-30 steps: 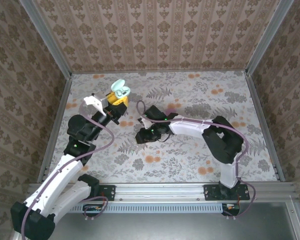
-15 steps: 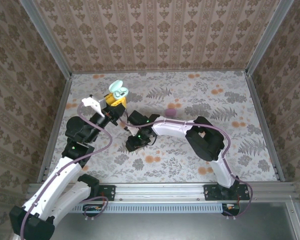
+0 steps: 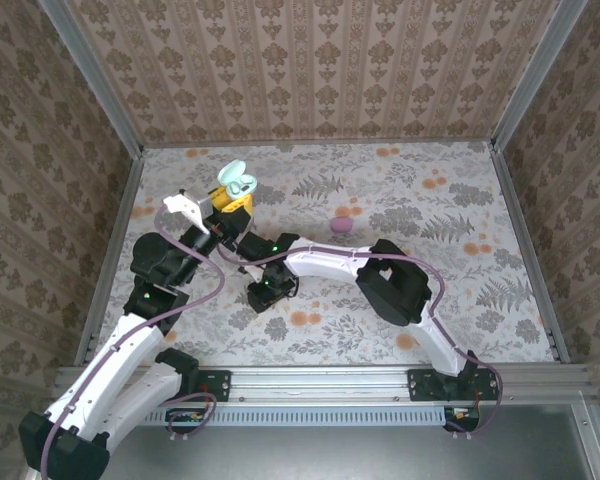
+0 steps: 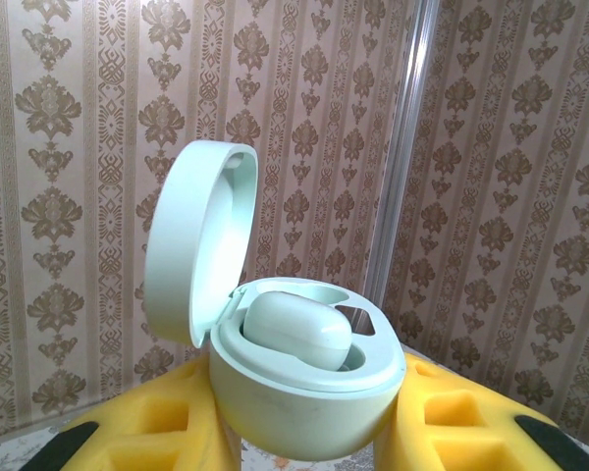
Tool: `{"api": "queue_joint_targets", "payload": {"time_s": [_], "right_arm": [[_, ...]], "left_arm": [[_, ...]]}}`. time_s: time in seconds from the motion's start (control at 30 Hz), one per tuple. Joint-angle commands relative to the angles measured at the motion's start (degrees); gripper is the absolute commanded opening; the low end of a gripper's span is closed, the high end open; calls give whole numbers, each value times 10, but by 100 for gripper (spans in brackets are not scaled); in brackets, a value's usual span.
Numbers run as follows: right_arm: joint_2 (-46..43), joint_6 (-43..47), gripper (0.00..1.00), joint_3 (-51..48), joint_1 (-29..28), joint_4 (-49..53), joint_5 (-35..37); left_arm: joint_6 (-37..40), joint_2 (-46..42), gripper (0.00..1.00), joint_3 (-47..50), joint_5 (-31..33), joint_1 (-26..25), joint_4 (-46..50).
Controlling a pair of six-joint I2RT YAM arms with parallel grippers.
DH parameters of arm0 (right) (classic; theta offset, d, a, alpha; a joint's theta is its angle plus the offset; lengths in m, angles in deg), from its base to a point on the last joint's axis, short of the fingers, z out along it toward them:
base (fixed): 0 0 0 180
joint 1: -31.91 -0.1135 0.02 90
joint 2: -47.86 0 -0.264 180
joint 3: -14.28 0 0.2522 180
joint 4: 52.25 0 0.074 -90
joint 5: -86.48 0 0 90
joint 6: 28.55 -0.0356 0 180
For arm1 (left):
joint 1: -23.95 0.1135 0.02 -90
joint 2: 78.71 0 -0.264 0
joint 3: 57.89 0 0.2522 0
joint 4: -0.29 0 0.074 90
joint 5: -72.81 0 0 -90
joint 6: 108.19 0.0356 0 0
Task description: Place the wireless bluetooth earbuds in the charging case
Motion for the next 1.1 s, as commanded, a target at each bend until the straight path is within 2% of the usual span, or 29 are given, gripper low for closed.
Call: {"api": "queue_joint_targets", "payload": {"time_s": [0.0,0.23,0.53,0.77,0.93,1.07], "right_arm": [[24,18,41,28,-11,51,51],[50,20,36,68,-17,81,79],[65,7,36,91,-19,93,98],[56,-5,29,96,-11,91,92],[-11,-23,28,23,24,42,62],[-97,-44,28,-90,73,-17,10]], "left_arm": [[-12,-6,30,-10,4,5,-3],[-14,-7,29,-9,4,4,-3],[-16,-4,29,-8,3,5,-4],[-18,-2,30,-8,2,4,0],[-20,4,30,-7,0,4,0],[-22,19,30,-11,-6,4,-3]]}}
